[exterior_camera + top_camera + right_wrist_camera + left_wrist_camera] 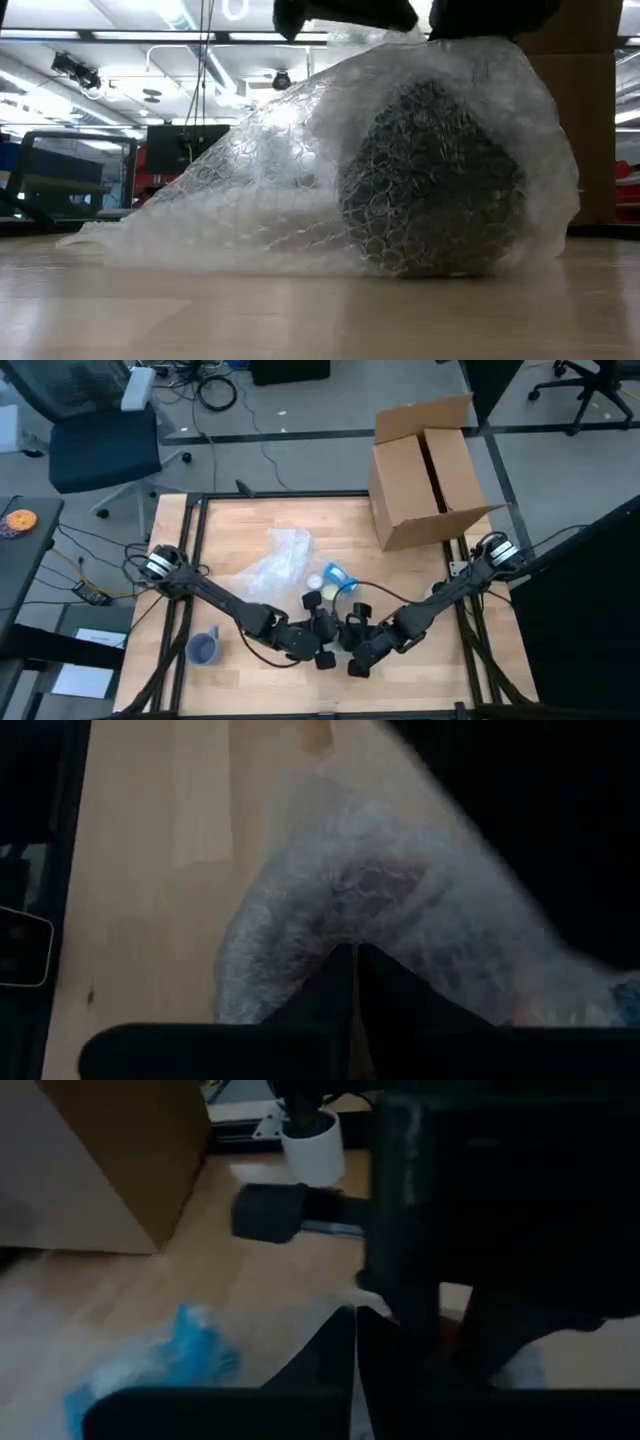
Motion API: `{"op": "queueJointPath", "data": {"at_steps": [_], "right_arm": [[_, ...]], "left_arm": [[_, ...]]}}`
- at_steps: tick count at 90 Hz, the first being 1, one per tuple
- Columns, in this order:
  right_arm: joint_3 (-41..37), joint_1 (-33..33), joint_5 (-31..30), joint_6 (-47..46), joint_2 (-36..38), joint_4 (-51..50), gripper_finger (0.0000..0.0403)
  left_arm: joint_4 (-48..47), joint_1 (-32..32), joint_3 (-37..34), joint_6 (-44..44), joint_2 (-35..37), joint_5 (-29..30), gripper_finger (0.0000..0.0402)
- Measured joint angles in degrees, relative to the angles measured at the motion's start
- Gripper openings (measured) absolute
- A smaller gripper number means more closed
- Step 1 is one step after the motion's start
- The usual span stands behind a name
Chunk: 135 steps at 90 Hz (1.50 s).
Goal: Wrap mug
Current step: Wrap the black mug with the transparent bubble wrap
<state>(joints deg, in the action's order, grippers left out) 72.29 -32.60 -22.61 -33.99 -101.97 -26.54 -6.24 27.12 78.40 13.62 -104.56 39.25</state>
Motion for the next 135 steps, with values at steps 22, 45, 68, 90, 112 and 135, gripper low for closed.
{"op": "queueJointPath", "data": {"at_steps": [22, 45, 68, 90, 112, 135], "right_arm": [[-0.09, 0.00, 0.33, -0.07, -0.11, -0.01, 0.0000], [-0.09, 0.40, 0.15, -2.48, -0.11, -0.09, 0.0000], [0.30, 3.96, 7.65, -4.88, -4.03, 0.06, 0.0000], [2.08, 5.80, 12.85, -5.40, -4.44, -0.99, 0.0000], [8.02, 7.75, 14.04, -4.97, -4.53, -10.26, 0.0000], [11.89, 7.98, 14.75, -4.85, -4.53, -15.87, 0.0000]], "left_arm": [[-6.81, 0.33, 0.14, 2.88, 3.30, 0.22, 0.0002], [-21.32, 3.96, 0.16, 3.26, 11.25, 1.43, 0.0026], [-32.81, 13.73, 0.14, 12.26, 14.39, 3.67, 0.0029], [-36.80, 18.44, 0.10, 20.70, 10.26, 8.99, 0.0029], [-37.19, 17.73, 0.06, 22.90, -0.08, 8.61, 0.0029], [-36.04, 12.40, -0.01, 19.38, -7.91, 7.55, 0.0029]]}}
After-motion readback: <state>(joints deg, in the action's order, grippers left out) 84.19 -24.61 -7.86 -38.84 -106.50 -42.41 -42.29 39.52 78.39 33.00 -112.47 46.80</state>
